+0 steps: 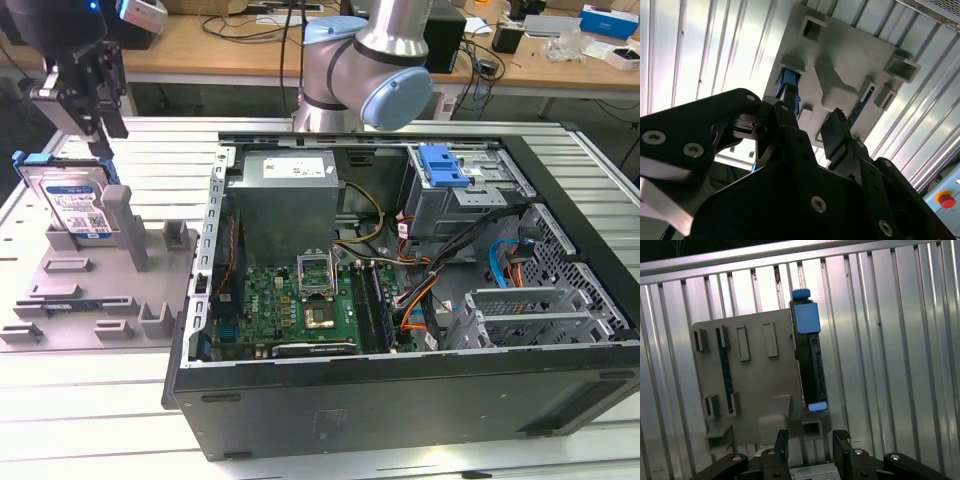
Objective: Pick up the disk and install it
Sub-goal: 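Pick up the disk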
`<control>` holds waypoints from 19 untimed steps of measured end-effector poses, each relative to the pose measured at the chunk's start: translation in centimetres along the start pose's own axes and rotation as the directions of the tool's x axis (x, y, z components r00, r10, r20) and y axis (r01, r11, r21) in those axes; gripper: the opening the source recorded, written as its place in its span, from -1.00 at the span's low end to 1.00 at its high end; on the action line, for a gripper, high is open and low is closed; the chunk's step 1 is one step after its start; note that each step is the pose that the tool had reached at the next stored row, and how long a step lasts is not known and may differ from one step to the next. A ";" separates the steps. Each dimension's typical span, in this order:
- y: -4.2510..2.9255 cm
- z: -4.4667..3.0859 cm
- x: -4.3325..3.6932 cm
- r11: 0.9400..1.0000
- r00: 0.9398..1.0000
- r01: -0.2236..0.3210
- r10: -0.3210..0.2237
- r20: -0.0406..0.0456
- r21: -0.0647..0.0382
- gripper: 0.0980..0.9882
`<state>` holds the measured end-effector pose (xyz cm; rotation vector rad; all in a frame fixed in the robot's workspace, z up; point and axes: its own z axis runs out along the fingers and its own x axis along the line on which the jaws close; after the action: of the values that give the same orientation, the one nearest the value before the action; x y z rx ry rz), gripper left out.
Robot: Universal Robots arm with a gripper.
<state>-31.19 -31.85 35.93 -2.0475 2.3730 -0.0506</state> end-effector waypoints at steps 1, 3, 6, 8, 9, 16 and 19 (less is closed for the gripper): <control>0.05 0.02 -0.24 1.000 1.000 0.001 -0.001 -0.007 0.001 -0.14; 0.32 0.09 -0.59 1.000 1.000 0.004 -0.004 -0.023 0.003 -0.14; 1.02 0.28 -1.03 1.000 0.999 0.006 -0.006 -0.037 0.006 -0.14; 1.38 0.40 -1.32 1.000 0.999 0.006 -0.006 -0.039 0.008 -0.14; 1.45 0.47 -1.44 1.000 0.999 0.007 -0.007 -0.039 0.010 -0.14; 2.14 0.78 -1.66 1.000 0.999 0.020 -0.020 -0.037 0.022 -0.14; 2.14 0.78 -1.66 1.000 0.999 0.021 -0.020 -0.038 0.022 -0.14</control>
<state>-33.04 -29.91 35.07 -2.0791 2.3620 -0.1159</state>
